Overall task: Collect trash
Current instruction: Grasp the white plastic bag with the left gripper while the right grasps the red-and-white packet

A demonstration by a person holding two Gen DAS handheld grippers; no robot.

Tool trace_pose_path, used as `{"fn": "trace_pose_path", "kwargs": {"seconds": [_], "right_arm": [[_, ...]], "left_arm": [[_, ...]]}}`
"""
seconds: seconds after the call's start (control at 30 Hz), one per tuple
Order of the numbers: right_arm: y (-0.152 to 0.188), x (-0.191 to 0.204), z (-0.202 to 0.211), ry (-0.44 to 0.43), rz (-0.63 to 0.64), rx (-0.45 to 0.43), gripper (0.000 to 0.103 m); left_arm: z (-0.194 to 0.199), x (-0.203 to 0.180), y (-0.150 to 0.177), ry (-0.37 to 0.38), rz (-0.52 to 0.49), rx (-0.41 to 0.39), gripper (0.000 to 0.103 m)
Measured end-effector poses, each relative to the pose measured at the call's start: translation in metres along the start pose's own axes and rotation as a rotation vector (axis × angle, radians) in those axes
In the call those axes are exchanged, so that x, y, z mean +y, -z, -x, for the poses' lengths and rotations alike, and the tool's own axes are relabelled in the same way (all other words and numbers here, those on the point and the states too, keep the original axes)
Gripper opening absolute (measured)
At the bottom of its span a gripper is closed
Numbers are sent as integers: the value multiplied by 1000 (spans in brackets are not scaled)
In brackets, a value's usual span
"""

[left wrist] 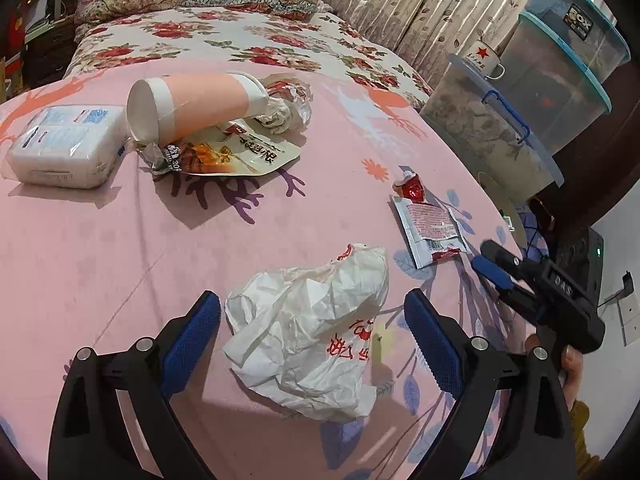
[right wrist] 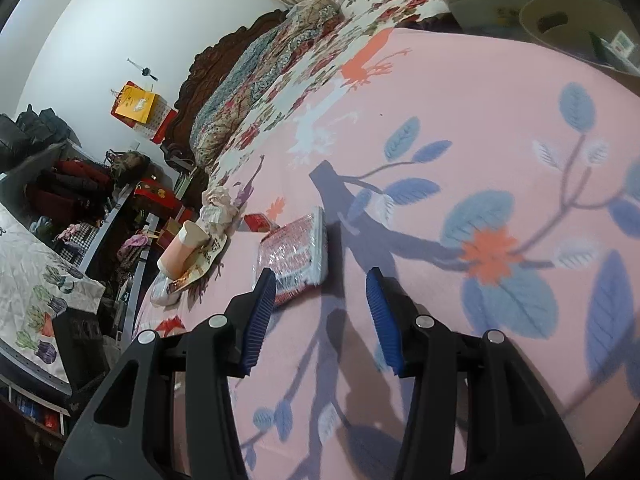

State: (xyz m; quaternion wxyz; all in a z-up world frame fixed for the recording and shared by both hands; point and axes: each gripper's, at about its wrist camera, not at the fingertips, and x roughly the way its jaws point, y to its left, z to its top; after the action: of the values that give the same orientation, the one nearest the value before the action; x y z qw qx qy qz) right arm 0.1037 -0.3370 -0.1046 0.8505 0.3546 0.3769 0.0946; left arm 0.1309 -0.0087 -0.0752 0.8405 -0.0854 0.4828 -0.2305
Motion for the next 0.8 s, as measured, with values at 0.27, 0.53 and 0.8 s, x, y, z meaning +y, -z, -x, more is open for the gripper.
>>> {"fn": "trace_pose_path", "kwargs": {"seconds": [0.27, 0.53, 0.8], "right_arm": [[-7, 22, -31, -8, 45, 32, 47], [2, 39, -44, -51, 127, 100, 12], [26, 49, -39, -140, 125, 139, 11]], "left_arm": [[0, -7, 5, -61, -51, -24, 79], [5, 2, 6, -71, -24, -51, 62], [9, 9, 7, -1, 14, -53, 60]]}}
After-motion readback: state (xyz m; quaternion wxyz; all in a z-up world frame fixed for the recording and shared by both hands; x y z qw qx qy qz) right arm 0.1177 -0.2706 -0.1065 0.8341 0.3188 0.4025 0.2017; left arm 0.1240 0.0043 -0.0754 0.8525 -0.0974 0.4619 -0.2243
